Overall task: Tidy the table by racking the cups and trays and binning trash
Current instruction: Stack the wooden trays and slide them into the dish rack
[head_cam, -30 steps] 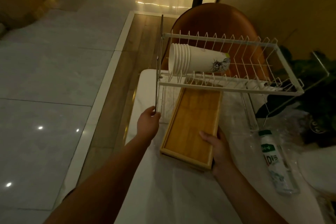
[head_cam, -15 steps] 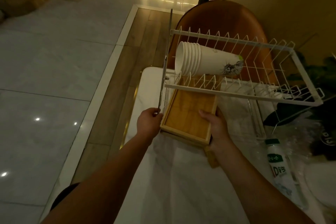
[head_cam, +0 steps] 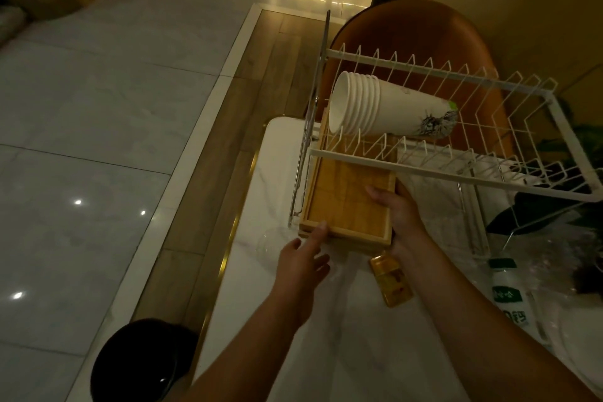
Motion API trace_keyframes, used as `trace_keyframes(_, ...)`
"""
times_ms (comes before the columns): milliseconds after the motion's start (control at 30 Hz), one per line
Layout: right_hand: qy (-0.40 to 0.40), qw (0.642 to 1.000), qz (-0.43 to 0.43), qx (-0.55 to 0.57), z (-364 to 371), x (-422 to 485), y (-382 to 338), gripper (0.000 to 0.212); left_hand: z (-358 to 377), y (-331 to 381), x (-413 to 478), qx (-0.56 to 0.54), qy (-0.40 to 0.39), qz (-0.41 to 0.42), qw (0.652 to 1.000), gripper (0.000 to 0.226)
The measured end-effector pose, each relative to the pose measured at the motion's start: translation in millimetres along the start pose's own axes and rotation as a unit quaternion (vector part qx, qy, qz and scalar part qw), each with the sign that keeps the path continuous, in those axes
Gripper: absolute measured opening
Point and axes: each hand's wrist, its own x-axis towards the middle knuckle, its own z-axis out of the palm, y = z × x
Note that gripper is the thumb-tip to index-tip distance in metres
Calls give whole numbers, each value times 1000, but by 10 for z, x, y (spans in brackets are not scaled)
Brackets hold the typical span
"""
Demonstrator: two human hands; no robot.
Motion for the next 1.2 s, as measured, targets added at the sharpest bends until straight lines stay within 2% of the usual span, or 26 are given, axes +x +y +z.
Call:
trace_keyframes(167, -11, 999, 28, -13, -25, -1, -1, 56, 83, 24, 67, -27, 0, 3, 1000, 87)
trace_keyframes(300, 9, 998, 34, -53, -61, -5, -69, 49, 81, 29, 76, -41, -8, -2, 999, 101)
trace_keyframes(400, 47, 995, -4, -92, -101, 5, -138, 41, 80, 3, 117, -55, -10, -3, 998, 98)
trace_keyframes(500, 46, 991, -25, -119, -128, 20, -155, 56, 94, -43, 141, -48, 6, 10, 999, 86)
trace_keyframes(567, 48, 987, -29, -148, -141, 39, -141, 65, 92, -48, 134, -56, -4, 7, 998, 94)
trace_keyframes(633, 35, 986, -28, -163, -138, 43, -128, 64, 90, -26, 131, -79, -17, -3, 997, 99)
trace_keyframes(700, 21, 987, -23, -159, -132, 43, -109, 61, 95, 18, 143, -103, -23, -10, 994, 90)
trace_keyframes(833, 19, 990, -6, -139, -139, 71, -67, 69, 120, 62, 218, -108, -2, -6, 994, 55)
trace_keyframes(933, 16, 993, -17, -116, -151, 93, -59, 62, 124, 46, 249, -93, 7, 4, 996, 35)
trace_keyframes(1033, 21, 994, -40, -97, -150, 91, -67, 49, 122, 24, 242, -97, 3, 11, 995, 33)
trace_keyframes(1200, 26, 992, -57, -107, -103, 106, -38, 50, 122, 32, 249, -110, 14, 25, 994, 35)
